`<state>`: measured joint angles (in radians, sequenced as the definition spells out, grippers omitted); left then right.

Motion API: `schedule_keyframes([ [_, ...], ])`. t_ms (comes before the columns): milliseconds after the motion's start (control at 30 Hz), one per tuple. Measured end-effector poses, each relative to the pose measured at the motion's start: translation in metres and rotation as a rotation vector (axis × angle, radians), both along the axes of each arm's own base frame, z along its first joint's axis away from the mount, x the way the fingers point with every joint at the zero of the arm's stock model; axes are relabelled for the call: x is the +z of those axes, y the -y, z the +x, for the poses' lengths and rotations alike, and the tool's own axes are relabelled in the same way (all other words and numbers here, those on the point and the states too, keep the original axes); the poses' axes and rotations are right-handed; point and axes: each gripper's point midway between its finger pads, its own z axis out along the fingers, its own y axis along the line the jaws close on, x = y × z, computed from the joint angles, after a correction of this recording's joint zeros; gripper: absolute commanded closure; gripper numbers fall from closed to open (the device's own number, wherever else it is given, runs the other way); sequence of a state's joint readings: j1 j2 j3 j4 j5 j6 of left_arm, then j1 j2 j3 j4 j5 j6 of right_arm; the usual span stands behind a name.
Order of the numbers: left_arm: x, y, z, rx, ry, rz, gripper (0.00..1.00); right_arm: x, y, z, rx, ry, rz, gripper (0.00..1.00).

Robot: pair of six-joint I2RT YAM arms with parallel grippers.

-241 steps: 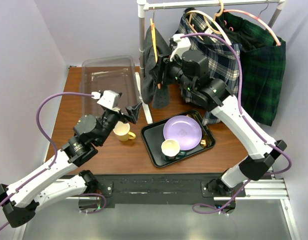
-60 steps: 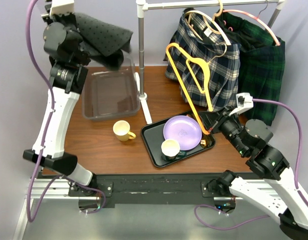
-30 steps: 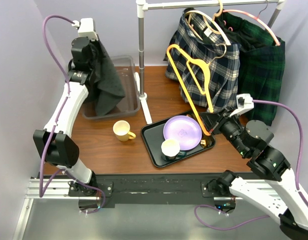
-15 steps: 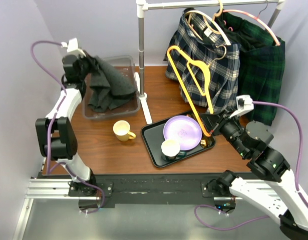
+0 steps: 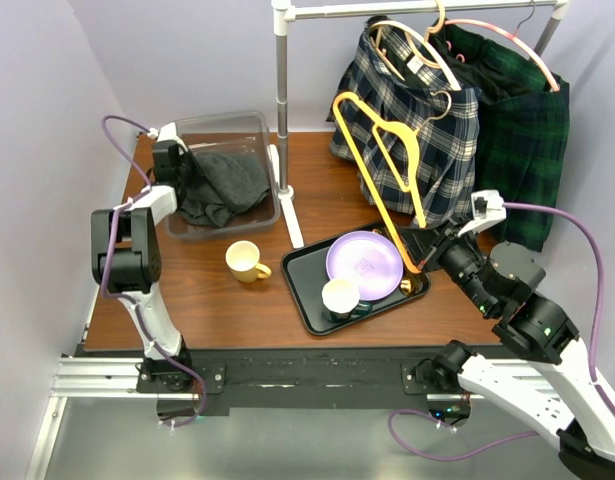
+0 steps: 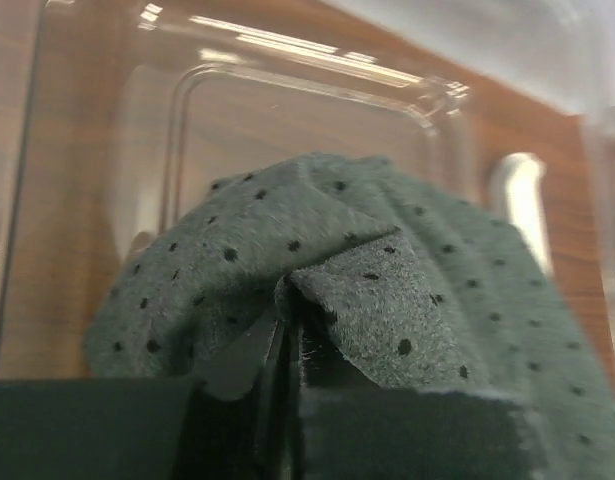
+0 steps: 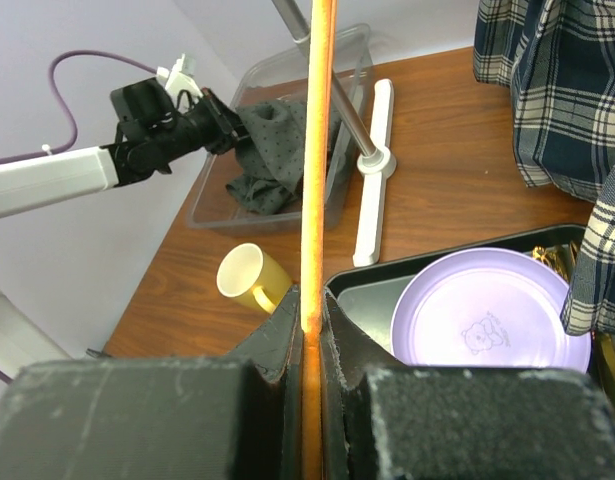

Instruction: Remove the skirt from the hanger

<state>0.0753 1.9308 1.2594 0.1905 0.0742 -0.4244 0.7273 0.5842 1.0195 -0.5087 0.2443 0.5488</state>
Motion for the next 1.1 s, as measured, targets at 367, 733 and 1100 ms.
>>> schedule_keyframes([
  [367,0.03,-0.011,0.012,0.054,-0.099,0.123,0.0,-0.012,-0.007,0.006,0.004,-0.04,-0.034,1.0],
  [733,0.168,0.006,0.014,0.024,0.14,0.156,0.32,-0.019,-0.008,0.008,0.004,-0.064,-0.054,1.0],
  [1100,-0.007,0.038,0.011,-0.109,-0.16,0.021,0.81,-0.02,-0.013,0.009,0.015,-0.077,-0.055,1.0],
])
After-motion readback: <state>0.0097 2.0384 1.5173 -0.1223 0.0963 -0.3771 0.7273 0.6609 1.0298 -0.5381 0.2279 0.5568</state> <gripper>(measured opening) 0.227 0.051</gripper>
